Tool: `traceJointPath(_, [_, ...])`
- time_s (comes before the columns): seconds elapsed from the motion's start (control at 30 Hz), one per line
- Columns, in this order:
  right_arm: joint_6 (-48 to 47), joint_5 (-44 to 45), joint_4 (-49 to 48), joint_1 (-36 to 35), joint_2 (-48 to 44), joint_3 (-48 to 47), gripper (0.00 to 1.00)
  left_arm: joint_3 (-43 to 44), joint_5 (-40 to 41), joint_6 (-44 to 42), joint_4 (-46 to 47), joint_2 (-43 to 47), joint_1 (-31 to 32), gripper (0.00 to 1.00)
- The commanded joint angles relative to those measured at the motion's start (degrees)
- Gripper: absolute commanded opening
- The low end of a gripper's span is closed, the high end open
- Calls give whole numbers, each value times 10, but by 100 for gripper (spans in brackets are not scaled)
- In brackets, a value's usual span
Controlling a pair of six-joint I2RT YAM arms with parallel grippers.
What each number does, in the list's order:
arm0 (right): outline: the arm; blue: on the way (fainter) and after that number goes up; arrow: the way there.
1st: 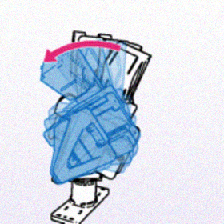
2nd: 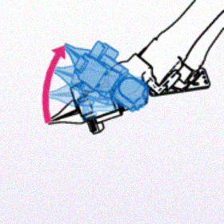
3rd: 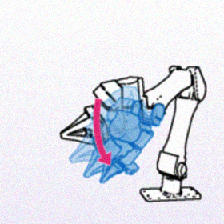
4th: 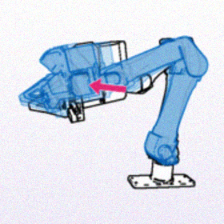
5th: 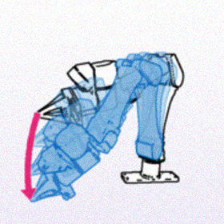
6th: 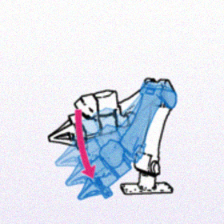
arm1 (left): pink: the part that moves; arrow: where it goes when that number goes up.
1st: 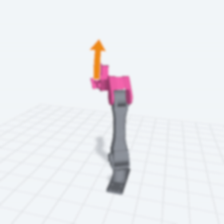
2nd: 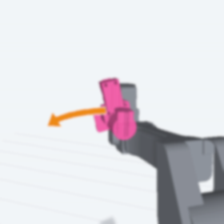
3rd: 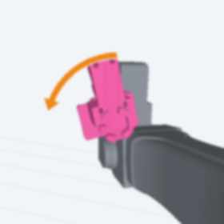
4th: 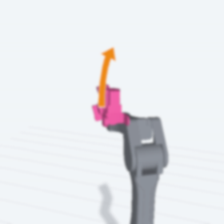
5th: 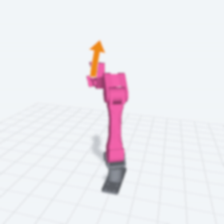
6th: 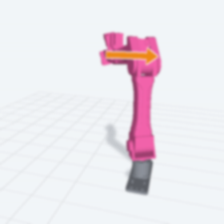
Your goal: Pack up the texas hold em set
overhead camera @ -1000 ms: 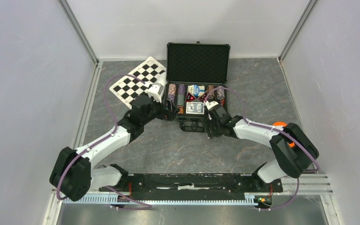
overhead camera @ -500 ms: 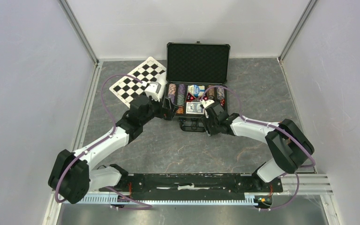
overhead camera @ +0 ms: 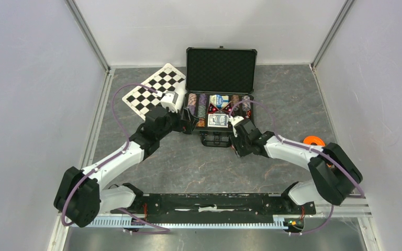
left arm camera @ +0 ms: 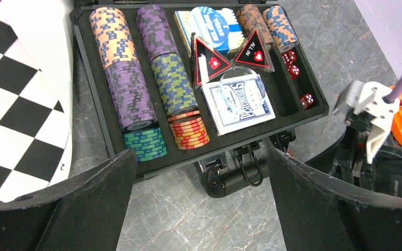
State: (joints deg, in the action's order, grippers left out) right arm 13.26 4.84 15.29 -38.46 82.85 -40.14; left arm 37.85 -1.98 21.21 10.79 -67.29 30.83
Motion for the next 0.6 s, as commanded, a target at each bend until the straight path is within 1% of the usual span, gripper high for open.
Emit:
traceJointPath(0.0, [17,-15,33,-10,-53,23,41,16,-6,48,-9,-5,-3,100])
traceJointPath(0.07, [20,-12,36,-11,-70,26,43,20,-16,53,-10,-11,-4,100])
traceJointPath(0.1, [20,-7,38,-11,-75,22,49,21,-18,54,-10,-13,-3,100])
traceJointPath(0.17, [19,5,44,-11,-74,10,65,21,-19,54,-7,-13,-3,100])
traceJointPath(0.2, [17,10,43,-11,-68,1,67,20,-17,56,-6,-13,-4,100])
traceJointPath(0.3, [11,18,38,-11,-38,-25,67,19,-16,55,-5,-10,-4,100])
traceJointPath(0.57, [-7,29,-8,-10,35,-59,69,10,-7,41,-6,1,-4,100])
